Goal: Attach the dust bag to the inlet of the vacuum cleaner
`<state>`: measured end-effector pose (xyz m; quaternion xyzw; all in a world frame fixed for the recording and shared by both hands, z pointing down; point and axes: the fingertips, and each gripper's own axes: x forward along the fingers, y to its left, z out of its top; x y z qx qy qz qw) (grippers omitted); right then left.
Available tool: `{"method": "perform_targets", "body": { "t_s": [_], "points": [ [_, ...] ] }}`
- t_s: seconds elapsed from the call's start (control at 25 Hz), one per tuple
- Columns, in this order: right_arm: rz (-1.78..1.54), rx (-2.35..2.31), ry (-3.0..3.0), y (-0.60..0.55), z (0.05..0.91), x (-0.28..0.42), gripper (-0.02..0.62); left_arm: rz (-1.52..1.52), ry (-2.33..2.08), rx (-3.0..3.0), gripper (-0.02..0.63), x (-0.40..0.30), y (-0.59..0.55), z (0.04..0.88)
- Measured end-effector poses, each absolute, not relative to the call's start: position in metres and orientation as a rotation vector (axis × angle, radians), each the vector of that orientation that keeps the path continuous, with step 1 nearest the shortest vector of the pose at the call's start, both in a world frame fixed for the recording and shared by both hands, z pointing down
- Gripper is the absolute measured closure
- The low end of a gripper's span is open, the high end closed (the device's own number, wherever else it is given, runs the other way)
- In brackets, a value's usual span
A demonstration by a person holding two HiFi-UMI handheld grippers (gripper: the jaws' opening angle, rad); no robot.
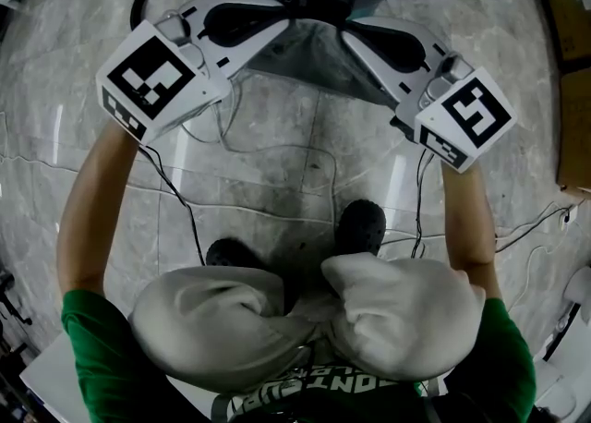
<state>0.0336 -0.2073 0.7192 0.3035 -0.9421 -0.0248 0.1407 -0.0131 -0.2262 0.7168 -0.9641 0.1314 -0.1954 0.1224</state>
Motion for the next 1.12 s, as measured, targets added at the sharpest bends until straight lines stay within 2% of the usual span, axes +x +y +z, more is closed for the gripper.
{"method": "perform_targets", "body": {
  "t_s": [1.12],
  "points": [
    [-0.027, 0.939, -2.724, -0.252, 0.718, 0.052, 0.572, -0.501, 0.426, -2.836, 0.577, 0.003, -0.268, 0.718]
  ]
}}
